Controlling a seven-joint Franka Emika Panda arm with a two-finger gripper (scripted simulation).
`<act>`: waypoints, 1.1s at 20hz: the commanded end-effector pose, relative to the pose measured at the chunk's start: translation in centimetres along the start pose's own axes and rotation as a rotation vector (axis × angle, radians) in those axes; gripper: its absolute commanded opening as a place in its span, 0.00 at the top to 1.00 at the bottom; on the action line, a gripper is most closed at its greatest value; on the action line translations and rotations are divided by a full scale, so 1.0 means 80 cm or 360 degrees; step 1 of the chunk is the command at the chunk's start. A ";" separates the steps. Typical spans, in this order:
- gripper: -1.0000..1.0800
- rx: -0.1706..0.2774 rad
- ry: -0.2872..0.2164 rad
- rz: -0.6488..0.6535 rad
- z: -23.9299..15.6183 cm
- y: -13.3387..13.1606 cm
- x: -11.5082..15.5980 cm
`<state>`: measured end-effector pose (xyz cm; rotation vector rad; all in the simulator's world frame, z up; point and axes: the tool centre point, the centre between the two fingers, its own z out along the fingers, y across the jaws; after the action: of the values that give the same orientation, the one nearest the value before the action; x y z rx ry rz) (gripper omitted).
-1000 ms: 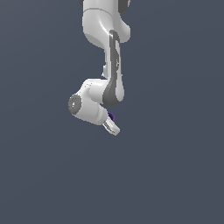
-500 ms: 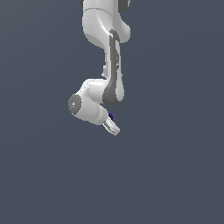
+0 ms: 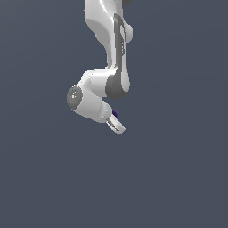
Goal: Pick up the object and move it to a goal position.
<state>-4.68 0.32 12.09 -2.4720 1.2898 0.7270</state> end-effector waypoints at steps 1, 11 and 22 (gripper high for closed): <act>1.00 0.0001 0.0003 -0.0002 -0.025 -0.008 -0.017; 1.00 0.0000 0.0004 -0.0001 -0.134 -0.046 -0.092; 1.00 0.0003 0.0001 -0.0003 -0.198 -0.072 -0.134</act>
<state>-0.35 3.93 30.65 -2.4726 1.2875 0.7246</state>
